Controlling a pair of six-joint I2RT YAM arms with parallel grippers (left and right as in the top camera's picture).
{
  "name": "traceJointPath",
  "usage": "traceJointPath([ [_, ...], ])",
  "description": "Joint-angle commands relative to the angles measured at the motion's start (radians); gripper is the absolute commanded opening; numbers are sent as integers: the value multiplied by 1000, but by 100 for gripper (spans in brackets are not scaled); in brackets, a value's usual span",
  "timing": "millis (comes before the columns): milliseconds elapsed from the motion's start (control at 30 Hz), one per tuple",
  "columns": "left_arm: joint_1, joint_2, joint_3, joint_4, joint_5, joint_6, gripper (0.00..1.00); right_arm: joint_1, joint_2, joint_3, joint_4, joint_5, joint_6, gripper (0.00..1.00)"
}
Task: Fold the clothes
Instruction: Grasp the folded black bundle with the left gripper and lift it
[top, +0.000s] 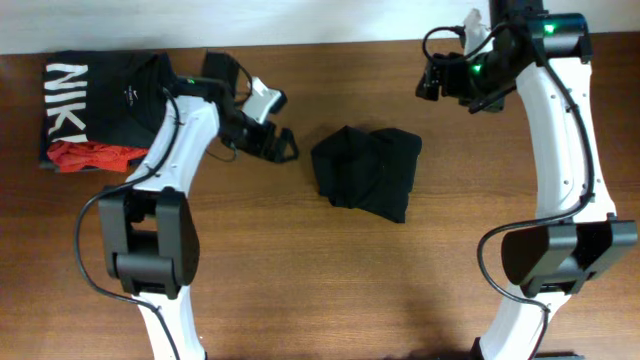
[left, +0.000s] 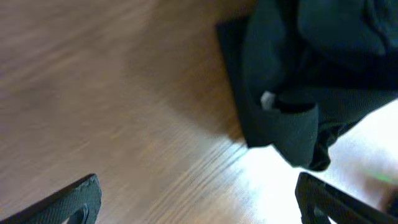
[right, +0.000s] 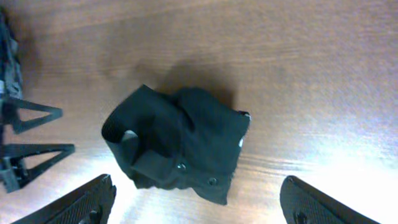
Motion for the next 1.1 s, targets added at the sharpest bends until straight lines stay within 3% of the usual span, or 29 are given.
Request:
traceJointPath([
  [0,-41,51,-26,67,100,-16,99,0,-9,9,-20,32,-10,89],
  [167,-112,161,-25,196,103,-156,99,0,-9,9,-26,34,-10,90],
  [600,-201,230,-25,295,190,-265,98,0,-9,9,-45,79,-10,90],
  [667,-224,230,-25,306,206,-273,89,0,-9,9,-48,83,-13,90],
  [767,-250,230,-25,309,214,-280,63,0,-9,9,-49,83,-18,90],
  [933,-255,230,-20,309,215,-293,1,0,-9,9,-51,83,-21,90],
  [1067,-197,205,56,255,226,-328,1,-2,-9,9,-60,108,-20,90],
])
